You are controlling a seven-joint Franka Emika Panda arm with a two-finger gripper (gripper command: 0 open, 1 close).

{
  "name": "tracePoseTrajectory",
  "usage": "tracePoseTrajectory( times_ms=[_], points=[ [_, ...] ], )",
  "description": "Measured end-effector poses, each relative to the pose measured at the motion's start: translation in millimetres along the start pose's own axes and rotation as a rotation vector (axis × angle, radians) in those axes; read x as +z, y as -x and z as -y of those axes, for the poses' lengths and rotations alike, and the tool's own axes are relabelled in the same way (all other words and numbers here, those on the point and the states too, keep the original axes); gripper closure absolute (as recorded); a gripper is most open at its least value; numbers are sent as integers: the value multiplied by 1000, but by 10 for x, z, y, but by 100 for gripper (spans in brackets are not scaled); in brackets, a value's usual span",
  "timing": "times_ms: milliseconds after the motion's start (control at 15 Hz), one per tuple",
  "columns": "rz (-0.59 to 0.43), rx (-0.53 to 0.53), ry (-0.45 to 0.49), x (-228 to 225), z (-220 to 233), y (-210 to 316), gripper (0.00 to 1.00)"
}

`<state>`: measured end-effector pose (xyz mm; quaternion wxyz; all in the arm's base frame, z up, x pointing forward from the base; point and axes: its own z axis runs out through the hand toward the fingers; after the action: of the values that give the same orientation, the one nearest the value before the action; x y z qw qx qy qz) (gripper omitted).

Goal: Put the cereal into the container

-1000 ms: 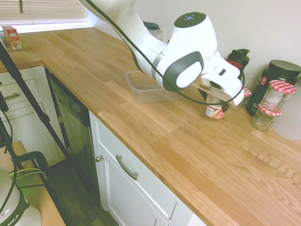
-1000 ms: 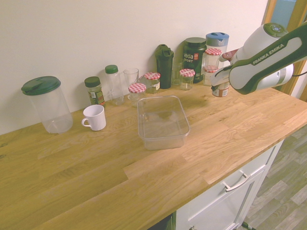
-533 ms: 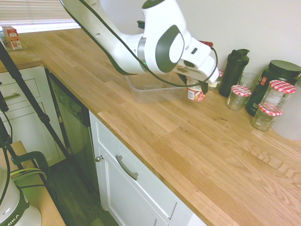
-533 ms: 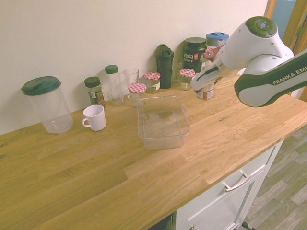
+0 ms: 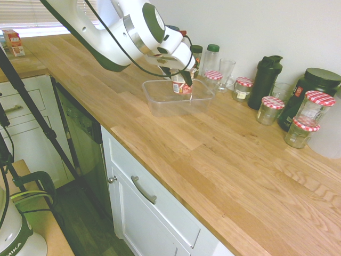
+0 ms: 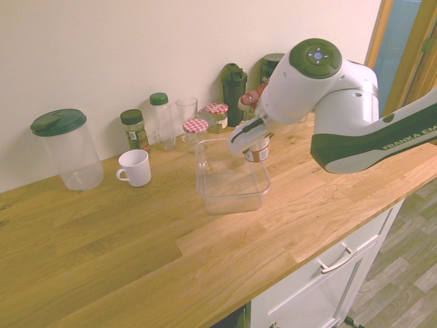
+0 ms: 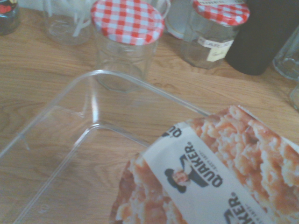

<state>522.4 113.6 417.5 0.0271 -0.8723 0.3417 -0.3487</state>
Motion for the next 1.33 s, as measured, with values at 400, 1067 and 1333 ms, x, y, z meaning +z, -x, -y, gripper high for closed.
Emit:
tracePoseTrajectory(
  times_ms=[400,1067,1333],
  points=[
    [137,-51,30,551,290,406,100],
    [268,-32,58,683,227,291,0],
    [291,-20,81,721,164,262,0]
  ],
)
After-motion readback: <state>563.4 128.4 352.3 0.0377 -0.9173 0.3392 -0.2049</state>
